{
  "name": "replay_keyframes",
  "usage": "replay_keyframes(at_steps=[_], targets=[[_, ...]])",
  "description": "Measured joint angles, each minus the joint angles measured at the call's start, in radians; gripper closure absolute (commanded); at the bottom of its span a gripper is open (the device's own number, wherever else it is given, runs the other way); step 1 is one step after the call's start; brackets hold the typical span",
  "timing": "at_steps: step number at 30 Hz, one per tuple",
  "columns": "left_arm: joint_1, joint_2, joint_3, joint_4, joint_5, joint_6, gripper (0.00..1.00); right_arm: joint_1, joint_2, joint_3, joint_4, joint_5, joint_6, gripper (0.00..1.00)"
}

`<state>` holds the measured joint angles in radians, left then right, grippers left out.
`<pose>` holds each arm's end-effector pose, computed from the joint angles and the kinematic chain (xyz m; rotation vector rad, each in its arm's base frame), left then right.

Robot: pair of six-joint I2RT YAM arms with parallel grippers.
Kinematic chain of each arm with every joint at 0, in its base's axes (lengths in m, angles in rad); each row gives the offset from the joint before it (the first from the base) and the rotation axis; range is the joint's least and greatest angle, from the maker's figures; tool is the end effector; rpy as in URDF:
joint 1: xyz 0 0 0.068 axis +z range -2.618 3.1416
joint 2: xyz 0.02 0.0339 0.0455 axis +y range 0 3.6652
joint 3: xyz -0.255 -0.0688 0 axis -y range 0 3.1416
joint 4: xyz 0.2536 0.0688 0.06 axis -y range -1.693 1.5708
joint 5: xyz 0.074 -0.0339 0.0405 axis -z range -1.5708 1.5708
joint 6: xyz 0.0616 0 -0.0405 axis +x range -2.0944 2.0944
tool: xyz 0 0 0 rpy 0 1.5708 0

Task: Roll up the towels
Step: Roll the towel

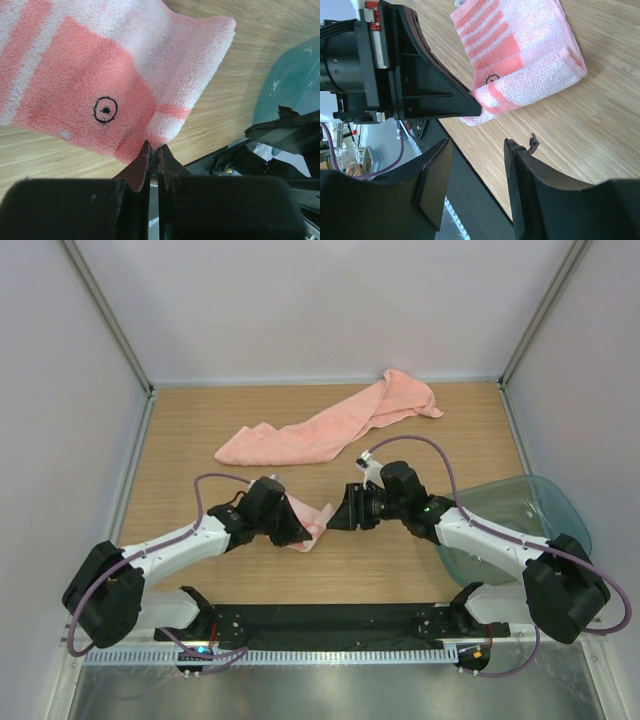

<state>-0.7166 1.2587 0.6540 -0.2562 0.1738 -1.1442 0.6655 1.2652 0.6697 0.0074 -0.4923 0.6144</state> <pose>0.1983 -0.1868 0.1592 -0.4870 2.6534 -0.9417 0.2130 0.2042 0.1929 -0.3746 2.3331 1.2203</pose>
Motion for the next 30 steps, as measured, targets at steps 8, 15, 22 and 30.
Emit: replay_keyframes(at_steps=[8, 15, 22, 30], targets=[[0.074, 0.036, 0.002, -0.066, -0.006, 0.04, 1.0, 0.0, 0.0, 0.017, 0.0, 0.0, 0.0, 0.46], [0.148, 0.089, -0.012, -0.045, 0.018, 0.068, 1.0, 0.008, 0.041, 0.024, 0.048, -0.015, 0.01, 0.49], [0.202, 0.18, -0.034, 0.025, 0.086, 0.084, 1.0, 0.058, 0.197, 0.059, 0.145, -0.045, 0.024, 0.55], [0.206, 0.217, -0.033, 0.085, 0.132, 0.106, 1.0, 0.063, 0.397, 0.143, 0.285, -0.087, 0.069, 0.6]])
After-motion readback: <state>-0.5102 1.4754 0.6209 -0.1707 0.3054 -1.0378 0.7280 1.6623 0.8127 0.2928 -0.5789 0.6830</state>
